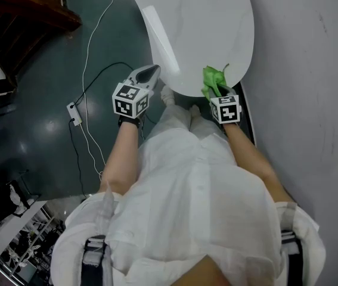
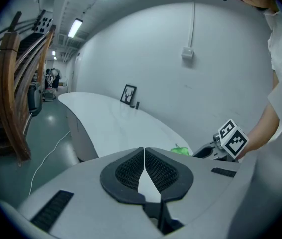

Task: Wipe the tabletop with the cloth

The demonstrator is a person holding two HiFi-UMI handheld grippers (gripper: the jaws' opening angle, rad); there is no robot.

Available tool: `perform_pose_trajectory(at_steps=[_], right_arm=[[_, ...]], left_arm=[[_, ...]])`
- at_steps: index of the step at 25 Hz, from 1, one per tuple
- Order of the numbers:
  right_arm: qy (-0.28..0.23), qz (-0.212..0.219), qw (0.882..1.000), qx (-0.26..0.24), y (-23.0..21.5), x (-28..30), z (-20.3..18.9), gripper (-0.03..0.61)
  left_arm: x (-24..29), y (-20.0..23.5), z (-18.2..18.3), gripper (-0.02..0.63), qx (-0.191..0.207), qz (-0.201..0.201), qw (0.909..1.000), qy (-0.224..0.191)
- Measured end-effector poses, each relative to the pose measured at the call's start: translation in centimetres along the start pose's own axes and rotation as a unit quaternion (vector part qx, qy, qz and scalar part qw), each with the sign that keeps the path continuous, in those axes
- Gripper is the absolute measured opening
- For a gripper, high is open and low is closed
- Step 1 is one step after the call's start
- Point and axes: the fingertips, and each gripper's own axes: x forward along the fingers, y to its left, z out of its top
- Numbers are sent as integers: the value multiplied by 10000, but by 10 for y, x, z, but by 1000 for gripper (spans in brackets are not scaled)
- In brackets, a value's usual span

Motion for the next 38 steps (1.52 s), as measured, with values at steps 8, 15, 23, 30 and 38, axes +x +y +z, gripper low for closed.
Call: perform_pose_trajectory(at_steps=[8, 15, 23, 30, 38], right_arm=[[199, 983, 9900, -992, 93, 30, 21, 91], [369, 1713, 9759, -1302, 142, 57, 47, 91], [-107, 2378, 9614, -1384, 187, 54, 113, 89], [-1088, 2415, 9565, -1225, 177, 25, 191, 89], [-2196, 1438, 9597, -1000, 87, -31, 256, 90]], left_arm=[[-24, 14, -3, 18, -67, 285, 9995, -98], [-57, 43, -5, 18, -180, 726, 9970, -176], [-90, 69, 2, 18, -224, 1126, 9930, -287], [-107, 87, 34, 18, -137, 1344, 9887, -651], [-109, 102, 95, 18, 159, 1351, 9834, -1201]])
